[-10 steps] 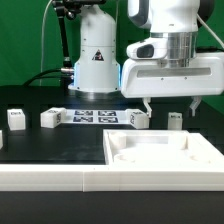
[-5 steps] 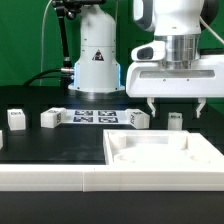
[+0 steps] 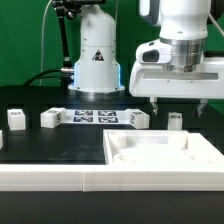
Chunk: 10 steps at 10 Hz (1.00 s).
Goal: Assemble one leg
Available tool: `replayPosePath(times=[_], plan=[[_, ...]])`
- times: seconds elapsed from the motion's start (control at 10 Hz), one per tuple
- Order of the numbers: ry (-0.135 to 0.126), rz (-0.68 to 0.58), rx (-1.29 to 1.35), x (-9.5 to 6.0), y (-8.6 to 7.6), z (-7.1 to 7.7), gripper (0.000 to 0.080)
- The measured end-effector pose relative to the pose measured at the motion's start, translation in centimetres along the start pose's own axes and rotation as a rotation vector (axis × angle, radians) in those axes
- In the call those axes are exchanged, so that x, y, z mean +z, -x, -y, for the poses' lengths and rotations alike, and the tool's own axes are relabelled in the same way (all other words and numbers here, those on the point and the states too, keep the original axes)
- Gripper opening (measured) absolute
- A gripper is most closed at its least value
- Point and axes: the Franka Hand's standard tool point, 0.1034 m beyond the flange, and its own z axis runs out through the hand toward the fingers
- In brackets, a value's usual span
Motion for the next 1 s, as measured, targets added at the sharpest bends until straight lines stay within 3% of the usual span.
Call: replayPosePath(times=[0.6, 1.0], plan=[[0.039, 0.388, -0.016, 0.19, -0.2, -1.27, 0.0649], [0.047, 0.592, -0.029, 0.62, 0.33, -0.87, 0.0649]])
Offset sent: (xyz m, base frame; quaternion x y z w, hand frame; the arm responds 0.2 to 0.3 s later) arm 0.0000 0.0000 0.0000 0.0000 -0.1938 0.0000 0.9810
